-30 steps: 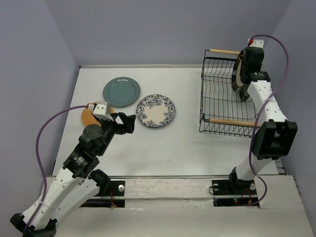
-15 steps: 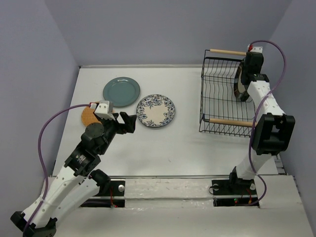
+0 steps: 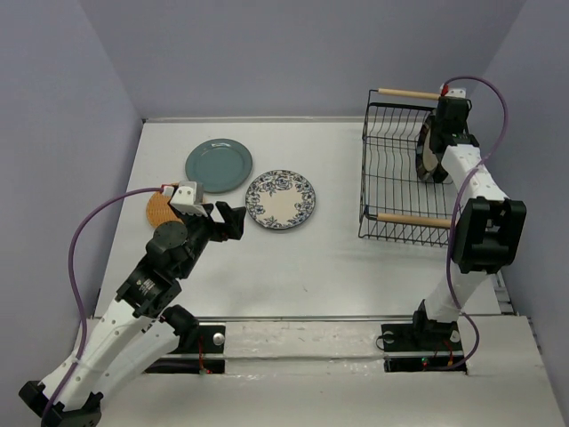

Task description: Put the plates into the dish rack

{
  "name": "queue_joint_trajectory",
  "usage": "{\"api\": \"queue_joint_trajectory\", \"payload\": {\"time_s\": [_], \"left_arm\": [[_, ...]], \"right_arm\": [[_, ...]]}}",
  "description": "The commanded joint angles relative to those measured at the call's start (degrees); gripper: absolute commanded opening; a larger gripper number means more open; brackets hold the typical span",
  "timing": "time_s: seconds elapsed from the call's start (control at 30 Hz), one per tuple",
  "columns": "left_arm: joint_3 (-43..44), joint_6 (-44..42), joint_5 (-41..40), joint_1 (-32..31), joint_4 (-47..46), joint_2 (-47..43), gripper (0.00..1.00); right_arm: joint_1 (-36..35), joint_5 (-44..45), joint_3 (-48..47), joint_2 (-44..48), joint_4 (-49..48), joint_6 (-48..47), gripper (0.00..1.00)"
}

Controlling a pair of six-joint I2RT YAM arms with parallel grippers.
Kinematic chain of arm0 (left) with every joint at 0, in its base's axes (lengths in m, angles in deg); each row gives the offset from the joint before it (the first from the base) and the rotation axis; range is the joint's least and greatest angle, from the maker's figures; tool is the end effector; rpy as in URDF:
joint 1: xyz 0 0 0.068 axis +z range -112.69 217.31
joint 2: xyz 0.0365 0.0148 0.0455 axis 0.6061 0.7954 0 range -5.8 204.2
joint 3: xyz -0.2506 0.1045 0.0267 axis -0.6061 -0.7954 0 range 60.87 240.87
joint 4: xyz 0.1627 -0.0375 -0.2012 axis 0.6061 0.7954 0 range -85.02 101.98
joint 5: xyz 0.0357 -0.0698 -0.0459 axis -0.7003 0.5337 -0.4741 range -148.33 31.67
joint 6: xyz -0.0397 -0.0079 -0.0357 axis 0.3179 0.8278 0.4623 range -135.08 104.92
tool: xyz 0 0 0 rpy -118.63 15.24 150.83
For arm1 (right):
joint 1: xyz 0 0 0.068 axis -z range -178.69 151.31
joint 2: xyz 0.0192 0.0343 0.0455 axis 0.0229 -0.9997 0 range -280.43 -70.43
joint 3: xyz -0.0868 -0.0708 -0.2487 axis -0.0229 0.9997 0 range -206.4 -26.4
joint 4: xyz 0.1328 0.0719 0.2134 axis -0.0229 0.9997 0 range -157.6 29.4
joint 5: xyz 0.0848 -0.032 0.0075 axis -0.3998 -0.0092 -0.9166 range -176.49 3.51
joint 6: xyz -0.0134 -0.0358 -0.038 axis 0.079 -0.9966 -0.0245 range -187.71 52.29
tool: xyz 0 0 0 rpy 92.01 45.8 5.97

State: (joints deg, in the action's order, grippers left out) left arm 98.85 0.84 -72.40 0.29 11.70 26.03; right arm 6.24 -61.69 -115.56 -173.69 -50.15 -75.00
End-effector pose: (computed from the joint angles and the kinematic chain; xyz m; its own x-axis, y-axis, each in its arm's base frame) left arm 0.1182 -0.0782 0.3376 -0.1146 -0.2467 -0.9623 0.3727 0.8872 -0.2718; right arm 0.4204 -0.0513 0.3133 -0.5721 -0.0663 -0.8175 0.3644 0.8724 -0.3258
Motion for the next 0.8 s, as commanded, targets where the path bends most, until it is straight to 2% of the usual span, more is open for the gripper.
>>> {"api": "queue_joint_trajectory", "payload": {"time_s": [0.0, 0.07, 0.1, 0.23, 0.33, 0.6, 0.77], "left_arm": [[2.4, -0.6, -1.1, 0.1, -2.3, 0.2, 0.99], [2.4, -0.6, -1.1, 0.1, -2.3, 0.2, 0.99], [2.4, -0.6, -1.1, 0.1, -2.4, 0.3, 0.99], [2.3, -0.6, -0.6, 0.1, -2.5, 0.5, 0.99], [2.2, -0.6, -0.5, 0.2, -2.5, 0.4, 0.99], [2.0, -0.4, 0.0, 0.5, -2.9, 0.5, 0.99], [1.8, 0.9, 1.3, 0.6, -3.0, 3.7, 0.99]], "right_arm": [[0.3, -0.1, -2.5, 1.0, -11.1, 0.1, 0.12], [0.3, 1.4, -2.0, 1.1, -11.2, 0.8, 0.27], [0.3, 2.0, -1.4, 1.6, -11.4, 1.7, 0.39], [0.3, 1.4, -0.6, 2.9, -11.4, 3.5, 0.63], [0.3, 0.4, -0.9, 3.8, -10.3, 5.4, 0.73], [0.3, -6.5, -1.6, 7.8, -6.6, 11.1, 0.76], [0.3, -12.0, -0.8, 11.7, -4.3, 16.1, 0.79]]}}
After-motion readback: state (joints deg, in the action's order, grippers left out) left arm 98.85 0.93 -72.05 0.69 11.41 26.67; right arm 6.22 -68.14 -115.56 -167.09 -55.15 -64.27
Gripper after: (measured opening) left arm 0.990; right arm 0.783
